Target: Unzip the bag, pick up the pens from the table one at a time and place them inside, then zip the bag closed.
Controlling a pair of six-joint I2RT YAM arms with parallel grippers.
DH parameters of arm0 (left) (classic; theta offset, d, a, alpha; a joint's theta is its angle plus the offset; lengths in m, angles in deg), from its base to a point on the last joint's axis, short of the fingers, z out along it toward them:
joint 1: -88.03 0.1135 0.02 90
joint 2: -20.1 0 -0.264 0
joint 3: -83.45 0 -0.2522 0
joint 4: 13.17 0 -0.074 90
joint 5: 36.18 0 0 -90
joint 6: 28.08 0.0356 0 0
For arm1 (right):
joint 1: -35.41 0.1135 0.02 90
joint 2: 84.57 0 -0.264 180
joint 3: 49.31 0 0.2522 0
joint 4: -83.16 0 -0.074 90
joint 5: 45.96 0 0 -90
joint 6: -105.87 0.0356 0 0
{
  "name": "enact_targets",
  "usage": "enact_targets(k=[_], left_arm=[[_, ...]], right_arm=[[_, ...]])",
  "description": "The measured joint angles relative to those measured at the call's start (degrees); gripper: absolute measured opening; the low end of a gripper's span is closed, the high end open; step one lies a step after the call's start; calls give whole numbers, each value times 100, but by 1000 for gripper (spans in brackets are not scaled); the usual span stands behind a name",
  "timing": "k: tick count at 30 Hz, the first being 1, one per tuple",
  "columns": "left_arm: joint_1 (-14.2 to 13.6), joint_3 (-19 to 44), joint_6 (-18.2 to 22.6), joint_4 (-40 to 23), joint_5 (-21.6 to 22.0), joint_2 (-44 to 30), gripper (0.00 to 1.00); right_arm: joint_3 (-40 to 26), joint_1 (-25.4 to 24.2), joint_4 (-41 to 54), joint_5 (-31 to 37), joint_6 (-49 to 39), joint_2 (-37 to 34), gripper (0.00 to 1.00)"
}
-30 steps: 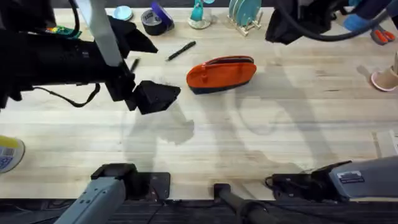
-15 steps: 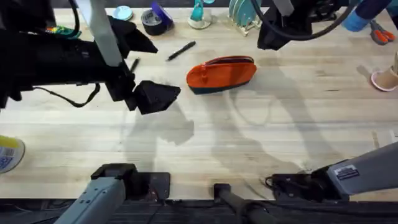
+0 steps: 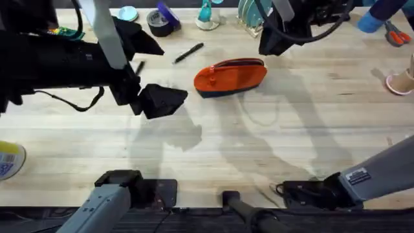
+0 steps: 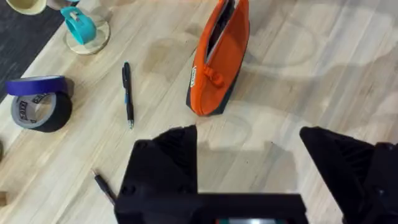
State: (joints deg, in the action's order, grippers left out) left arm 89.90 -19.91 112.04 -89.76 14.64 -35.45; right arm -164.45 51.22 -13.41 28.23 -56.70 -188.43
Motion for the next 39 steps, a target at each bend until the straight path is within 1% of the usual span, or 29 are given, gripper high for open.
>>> enact_targets(k=[10, 23, 31, 39], left_arm=[[0, 0, 0, 0, 0, 0, 993], [0, 0, 0, 0, 0, 0, 994], [0, 0, 0, 0, 0, 0, 993], [0, 0, 0, 0, 0, 0, 993]], right_arm=[[-1, -20, -22, -50, -20, -450, 28], [-1, -72, -103, -53, -36, -786, 28], [-3, -72, -109, -55, -36, -829, 28], [-5, -79, -109, -227, -37, -1210, 28]])
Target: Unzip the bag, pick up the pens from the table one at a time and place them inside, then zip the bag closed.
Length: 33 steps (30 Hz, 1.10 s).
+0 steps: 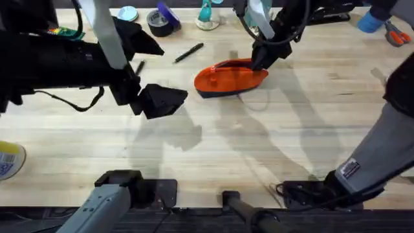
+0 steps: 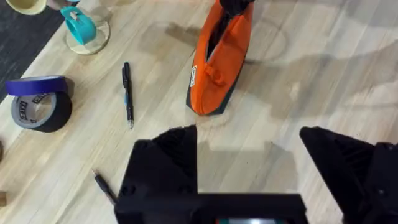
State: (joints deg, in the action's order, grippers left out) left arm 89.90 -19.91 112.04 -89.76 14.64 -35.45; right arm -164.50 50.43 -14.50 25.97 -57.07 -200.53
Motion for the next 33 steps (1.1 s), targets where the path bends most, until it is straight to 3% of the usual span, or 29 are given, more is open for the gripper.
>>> enact_targets(k=[31, 33], left_arm=[[0, 0, 0, 0, 0, 0, 994], [0, 0, 0, 0, 0, 0, 994]], right_arm=[[-4, -7, -16, -108, 3, -292, 31], [-4, -7, -15, -108, 1, -292, 69]])
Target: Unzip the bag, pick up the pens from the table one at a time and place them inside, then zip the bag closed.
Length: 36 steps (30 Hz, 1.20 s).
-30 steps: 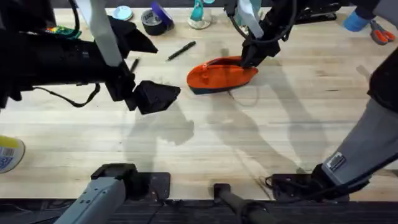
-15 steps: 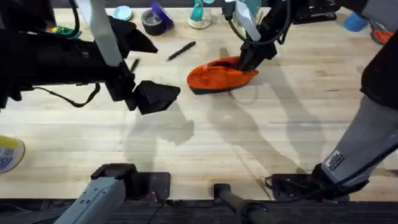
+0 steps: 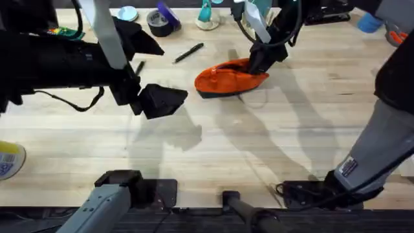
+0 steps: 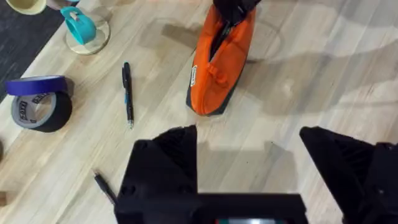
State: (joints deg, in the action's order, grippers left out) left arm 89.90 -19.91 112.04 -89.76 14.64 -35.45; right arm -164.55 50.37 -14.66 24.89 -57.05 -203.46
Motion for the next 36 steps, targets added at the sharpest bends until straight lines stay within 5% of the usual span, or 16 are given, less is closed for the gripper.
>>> enact_targets(k=[2, 7, 9, 36], left_arm=[[0, 0, -1, 0, 0, 0, 993], [0, 0, 0, 0, 0, 0, 993], [0, 0, -1, 0, 0, 0, 993], [0, 0, 0, 9, 0, 0, 994]], right_arm=[[0, 0, 1, 1, 8, 0, 189], [0, 0, 33, -2, 2, 0, 861], [0, 2, 49, -4, -34, 0, 984], [0, 2, 20, 37, 367, 293, 996]])
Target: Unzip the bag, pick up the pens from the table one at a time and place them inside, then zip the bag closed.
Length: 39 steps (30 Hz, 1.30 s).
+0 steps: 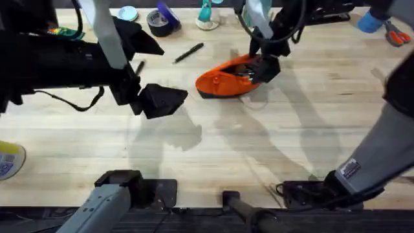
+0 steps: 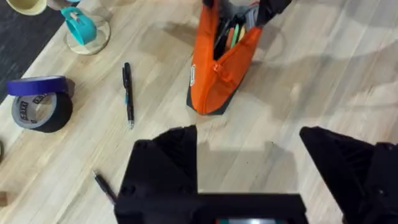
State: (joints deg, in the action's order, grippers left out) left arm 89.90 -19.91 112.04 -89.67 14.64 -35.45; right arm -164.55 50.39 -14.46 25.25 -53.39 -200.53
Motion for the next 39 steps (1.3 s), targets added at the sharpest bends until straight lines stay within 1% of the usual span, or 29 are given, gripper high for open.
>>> enact_targets(k=[6, 15, 28, 30, 35, 39], left_arm=[[0, 0, 0, 28, 0, 0, 995], [0, 0, -2, 33, 0, 0, 993], [0, 0, -9, 34, 47, 0, 993], [0, 0, -120, 66, 102, 0, 993], [0, 0, -600, 122, 387, 0, 992], [0, 0, -822, 122, 498, 0, 994]], right_arm=[[0, 0, 15, 290, 350, 696, 996], [-2, 0, 285, 451, 688, 1262, 995], [-2, -55, 334, 721, 1332, 2201, 995], [-2, -59, 336, 816, 1487, 2297, 995], [-2, -61, 342, 918, 1903, 2625, 995], [-2, -61, 345, 947, 2261, 2978, 995]])
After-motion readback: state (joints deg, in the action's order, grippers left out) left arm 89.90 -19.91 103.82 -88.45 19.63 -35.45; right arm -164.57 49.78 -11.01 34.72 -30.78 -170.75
